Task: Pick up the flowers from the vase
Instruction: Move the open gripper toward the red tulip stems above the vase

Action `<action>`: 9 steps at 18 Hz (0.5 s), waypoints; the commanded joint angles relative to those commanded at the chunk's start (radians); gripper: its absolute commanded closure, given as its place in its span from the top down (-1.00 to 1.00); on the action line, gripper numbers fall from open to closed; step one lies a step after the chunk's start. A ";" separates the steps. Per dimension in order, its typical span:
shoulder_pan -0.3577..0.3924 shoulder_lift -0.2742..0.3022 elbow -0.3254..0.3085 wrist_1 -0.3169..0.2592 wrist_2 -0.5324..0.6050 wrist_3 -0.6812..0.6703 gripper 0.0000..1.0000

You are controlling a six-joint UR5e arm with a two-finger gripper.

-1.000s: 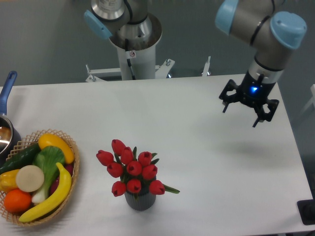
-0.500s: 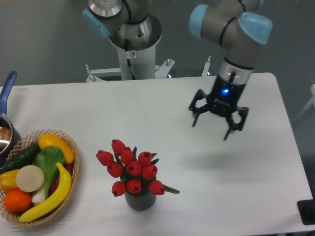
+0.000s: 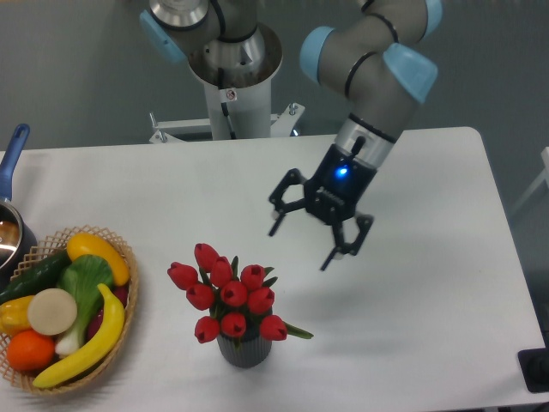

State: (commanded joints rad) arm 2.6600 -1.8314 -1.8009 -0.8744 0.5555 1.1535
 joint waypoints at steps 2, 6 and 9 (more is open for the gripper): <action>-0.017 -0.018 0.002 0.006 -0.011 0.003 1.00; -0.058 -0.071 0.011 0.081 -0.014 0.002 1.00; -0.063 -0.101 0.049 0.083 -0.017 0.002 1.00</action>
State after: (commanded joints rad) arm 2.5970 -1.9327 -1.7520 -0.7915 0.5384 1.1551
